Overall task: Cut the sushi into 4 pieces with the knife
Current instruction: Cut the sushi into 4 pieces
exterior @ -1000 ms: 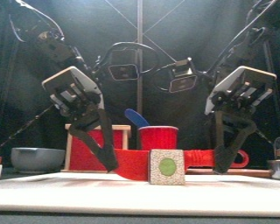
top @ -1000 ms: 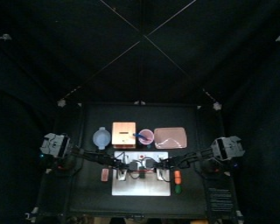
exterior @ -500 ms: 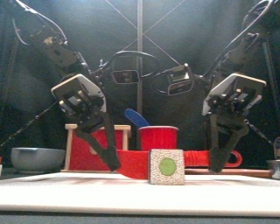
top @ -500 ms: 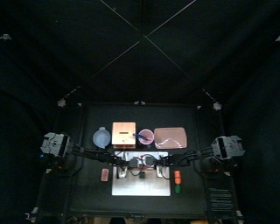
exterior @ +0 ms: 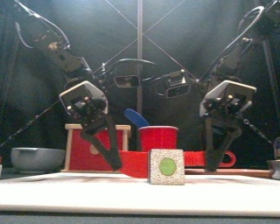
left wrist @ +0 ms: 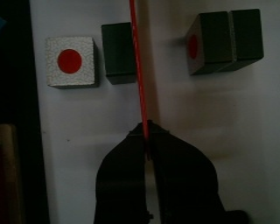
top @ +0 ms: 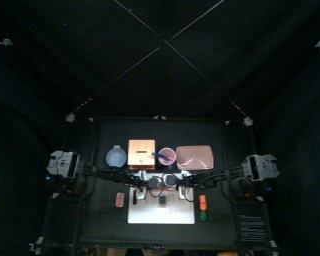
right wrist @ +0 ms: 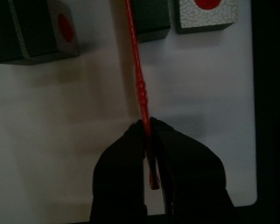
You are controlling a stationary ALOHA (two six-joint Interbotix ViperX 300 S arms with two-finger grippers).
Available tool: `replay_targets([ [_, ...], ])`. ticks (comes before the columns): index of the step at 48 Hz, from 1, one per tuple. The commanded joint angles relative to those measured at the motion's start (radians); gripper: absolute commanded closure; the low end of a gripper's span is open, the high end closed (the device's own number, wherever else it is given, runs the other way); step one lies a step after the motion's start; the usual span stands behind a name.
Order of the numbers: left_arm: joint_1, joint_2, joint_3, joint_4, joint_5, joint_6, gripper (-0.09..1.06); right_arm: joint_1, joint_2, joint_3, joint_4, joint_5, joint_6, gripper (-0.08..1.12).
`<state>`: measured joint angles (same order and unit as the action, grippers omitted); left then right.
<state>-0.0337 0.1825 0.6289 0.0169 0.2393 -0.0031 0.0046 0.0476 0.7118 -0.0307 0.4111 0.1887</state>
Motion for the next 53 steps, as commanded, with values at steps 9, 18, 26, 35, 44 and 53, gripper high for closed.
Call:
replay_targets([
  [9,0.006,-0.023,0.005,0.011,0.009,0.002,0.67,-0.015,-0.038,-0.032,-0.003,0.046,0.005,0.89],
  [18,0.0,-0.084,0.003,0.028,0.011,0.002,0.67,-0.009,-0.075,-0.051,-0.002,0.089,0.008,0.89],
  [26,-0.011,-0.135,0.005,0.035,0.014,0.003,0.67,0.009,-0.127,-0.048,0.008,0.089,0.009,0.89],
  [35,-0.06,-0.167,0.003,0.029,0.021,0.003,0.67,0.044,-0.175,-0.041,0.034,0.089,0.011,0.9],
  [44,-0.133,-0.167,-0.005,0.003,0.021,-0.003,0.67,0.081,-0.199,-0.029,0.081,0.086,0.011,0.89],
  [53,-0.167,-0.15,-0.025,-0.066,0.021,-0.003,0.67,0.106,-0.201,-0.012,0.106,0.051,0.011,0.89],
])
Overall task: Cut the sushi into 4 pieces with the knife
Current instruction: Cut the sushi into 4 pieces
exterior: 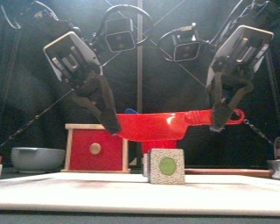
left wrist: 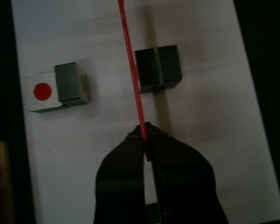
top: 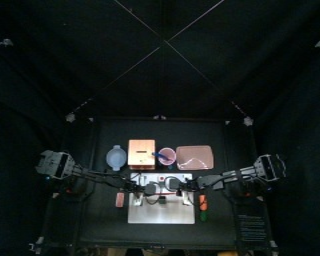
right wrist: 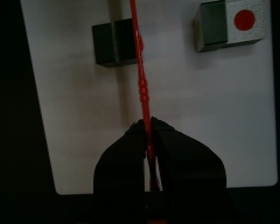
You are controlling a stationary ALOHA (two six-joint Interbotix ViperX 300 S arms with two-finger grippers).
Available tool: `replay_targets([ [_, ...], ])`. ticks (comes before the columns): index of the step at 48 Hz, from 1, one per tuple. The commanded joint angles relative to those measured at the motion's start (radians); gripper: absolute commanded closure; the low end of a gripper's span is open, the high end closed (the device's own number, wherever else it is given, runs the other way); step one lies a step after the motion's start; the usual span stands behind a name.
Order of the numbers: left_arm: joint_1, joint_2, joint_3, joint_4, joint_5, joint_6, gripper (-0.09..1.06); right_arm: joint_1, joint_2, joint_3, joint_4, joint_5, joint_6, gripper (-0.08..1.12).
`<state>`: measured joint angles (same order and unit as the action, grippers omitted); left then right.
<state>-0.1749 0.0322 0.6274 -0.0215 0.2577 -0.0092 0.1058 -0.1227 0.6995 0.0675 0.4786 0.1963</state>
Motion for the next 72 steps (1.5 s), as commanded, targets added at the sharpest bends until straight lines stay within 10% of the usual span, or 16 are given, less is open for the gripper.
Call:
replay_targets([
  [1,-0.026,0.002,-0.023,-0.029,0.003,0.003,0.67,0.006,-0.031,0.002,0.009,-0.021,0.003,0.89],
  [72,-0.046,0.071,-0.032,-0.095,0.0,0.003,0.67,0.04,0.018,0.031,0.055,-0.08,0.003,0.9],
])
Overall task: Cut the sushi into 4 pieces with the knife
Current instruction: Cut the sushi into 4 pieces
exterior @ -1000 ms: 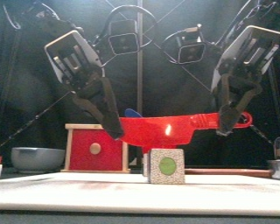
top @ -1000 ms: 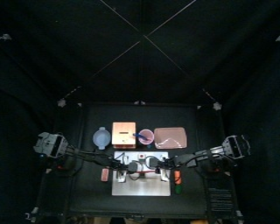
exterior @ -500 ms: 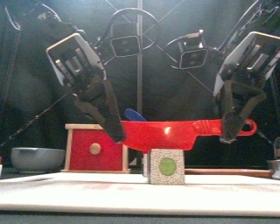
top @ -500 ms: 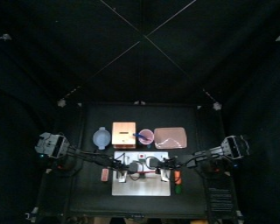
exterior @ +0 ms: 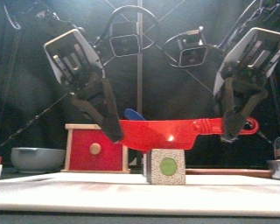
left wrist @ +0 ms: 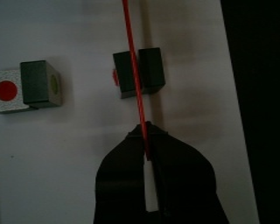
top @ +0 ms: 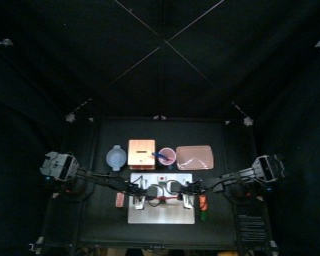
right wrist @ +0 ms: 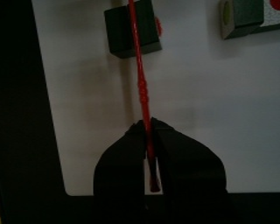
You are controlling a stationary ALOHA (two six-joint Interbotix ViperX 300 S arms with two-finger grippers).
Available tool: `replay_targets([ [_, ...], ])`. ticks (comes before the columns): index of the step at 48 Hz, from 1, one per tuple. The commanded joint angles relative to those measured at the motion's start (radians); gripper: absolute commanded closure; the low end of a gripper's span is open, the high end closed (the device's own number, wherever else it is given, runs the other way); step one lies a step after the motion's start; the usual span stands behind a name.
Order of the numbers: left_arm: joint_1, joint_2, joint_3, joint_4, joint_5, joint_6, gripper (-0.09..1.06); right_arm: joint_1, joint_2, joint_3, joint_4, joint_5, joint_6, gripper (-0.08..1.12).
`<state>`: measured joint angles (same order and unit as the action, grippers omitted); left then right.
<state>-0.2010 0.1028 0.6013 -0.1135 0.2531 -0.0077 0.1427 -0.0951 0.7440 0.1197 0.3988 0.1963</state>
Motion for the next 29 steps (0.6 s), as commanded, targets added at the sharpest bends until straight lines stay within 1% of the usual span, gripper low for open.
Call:
replay_targets([
  [1,-0.018,0.0,-0.006,-0.003,0.005,0.002,0.67,0.005,-0.008,-0.014,0.003,-0.002,0.003,0.89],
  [10,-0.02,0.0,-0.005,-0.014,0.006,0.003,0.67,0.008,0.002,-0.012,0.012,-0.002,0.003,0.89],
  [29,-0.02,0.011,0.002,-0.014,0.009,0.003,0.67,-0.002,0.009,-0.006,-0.02,-0.002,0.002,0.89],
])
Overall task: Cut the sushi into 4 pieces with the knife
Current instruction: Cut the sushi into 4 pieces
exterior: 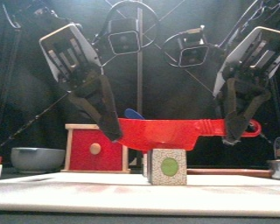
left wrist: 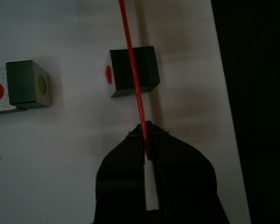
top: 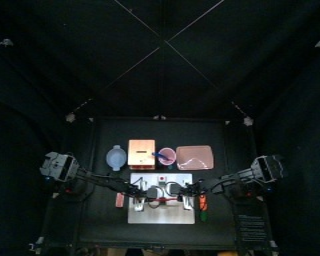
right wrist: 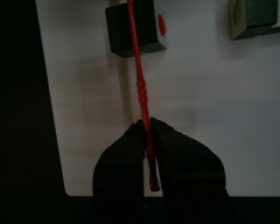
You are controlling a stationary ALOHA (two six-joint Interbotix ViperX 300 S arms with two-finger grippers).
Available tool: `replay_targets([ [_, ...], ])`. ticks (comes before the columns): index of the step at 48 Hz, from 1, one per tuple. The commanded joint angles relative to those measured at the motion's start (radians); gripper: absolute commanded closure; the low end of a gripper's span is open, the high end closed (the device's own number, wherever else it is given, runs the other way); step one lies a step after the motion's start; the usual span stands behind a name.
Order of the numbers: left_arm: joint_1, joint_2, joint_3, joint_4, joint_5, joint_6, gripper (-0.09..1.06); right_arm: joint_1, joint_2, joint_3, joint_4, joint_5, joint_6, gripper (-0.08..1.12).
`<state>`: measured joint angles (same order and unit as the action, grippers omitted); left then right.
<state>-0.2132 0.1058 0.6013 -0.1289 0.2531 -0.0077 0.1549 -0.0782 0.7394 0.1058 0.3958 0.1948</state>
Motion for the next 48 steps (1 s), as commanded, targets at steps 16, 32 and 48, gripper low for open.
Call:
replay_targets([
  [16,-0.002,0.029,-0.003,0.005,0.009,0.003,0.67,-0.014,0.014,0.0,0.003,0.002,0.005,0.89],
  [32,-0.002,0.051,0.005,0.002,0.006,0.003,0.67,-0.008,0.044,0.002,0.009,-0.008,0.003,0.9],
  [48,0.0,0.098,0.006,0.003,0.009,0.003,0.67,-0.003,0.103,0.014,0.043,-0.029,0.003,0.9],
])
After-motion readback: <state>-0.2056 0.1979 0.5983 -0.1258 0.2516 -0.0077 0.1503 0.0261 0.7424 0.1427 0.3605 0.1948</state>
